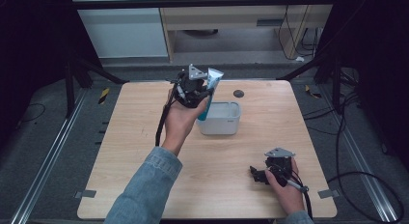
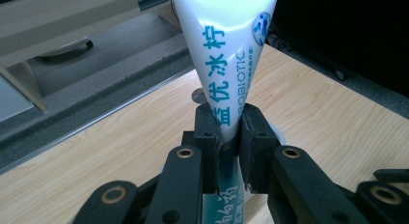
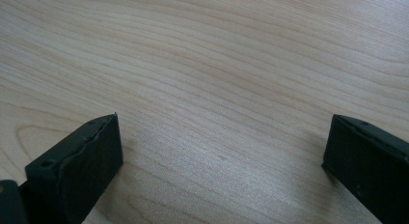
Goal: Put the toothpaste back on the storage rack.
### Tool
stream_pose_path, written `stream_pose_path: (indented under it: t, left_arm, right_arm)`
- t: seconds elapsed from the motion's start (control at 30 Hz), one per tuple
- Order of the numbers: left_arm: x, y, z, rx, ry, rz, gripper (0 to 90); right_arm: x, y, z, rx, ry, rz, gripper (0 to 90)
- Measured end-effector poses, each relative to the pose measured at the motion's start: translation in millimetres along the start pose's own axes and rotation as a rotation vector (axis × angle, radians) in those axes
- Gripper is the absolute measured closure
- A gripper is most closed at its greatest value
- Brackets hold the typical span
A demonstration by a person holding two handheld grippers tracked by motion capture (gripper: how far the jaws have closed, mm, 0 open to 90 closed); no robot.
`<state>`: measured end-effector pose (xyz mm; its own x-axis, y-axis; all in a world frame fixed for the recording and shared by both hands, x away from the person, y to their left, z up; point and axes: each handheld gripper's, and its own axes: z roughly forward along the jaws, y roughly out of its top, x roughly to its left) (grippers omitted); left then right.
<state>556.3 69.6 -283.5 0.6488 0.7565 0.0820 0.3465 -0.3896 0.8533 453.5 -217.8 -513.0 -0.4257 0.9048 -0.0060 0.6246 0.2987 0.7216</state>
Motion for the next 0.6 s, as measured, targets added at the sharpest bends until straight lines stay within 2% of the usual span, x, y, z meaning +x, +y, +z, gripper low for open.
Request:
stream_pose_path:
  t: [0.2, 0.37, 0.4, 0.5, 0.53, 0.6]
  left_arm:
    - [-1.3, 7.6, 4.7, -0.014, 0.000, 0.000, 79.1]
    - [2.2, 19.4, 8.0, -0.020, -0.005, 0.007, 79.1]
    - [3.4, 24.1, 9.1, -0.035, -0.007, 0.003, 79.1]
    - [5.3, 30.2, 11.4, -0.041, -0.008, 0.004, 79.1]
    - [5.4, 32.2, 13.4, -0.048, -0.011, 0.000, 79.1]
    - [5.4, 35.7, 16.0, -0.047, -0.011, 0.010, 79.1]
  right_arm:
    - [-0.4, 0.0, 0.2, 0.002, -0.001, -0.006, 0.3]
    - [-0.2, 1.6, 1.7, -0.001, -0.004, 0.005, 0.3]
    - [-0.5, 2.6, 2.8, -0.002, -0.006, 0.005, 0.3]
    - [-1.7, 3.8, 4.2, 0.001, -0.008, -0.007, 0.3]
    - [-1.4, 5.0, 5.3, 0.000, -0.008, 0.005, 0.3]
    - [-1.5, 5.2, 5.5, -0.001, -0.010, 0.005, 0.3]
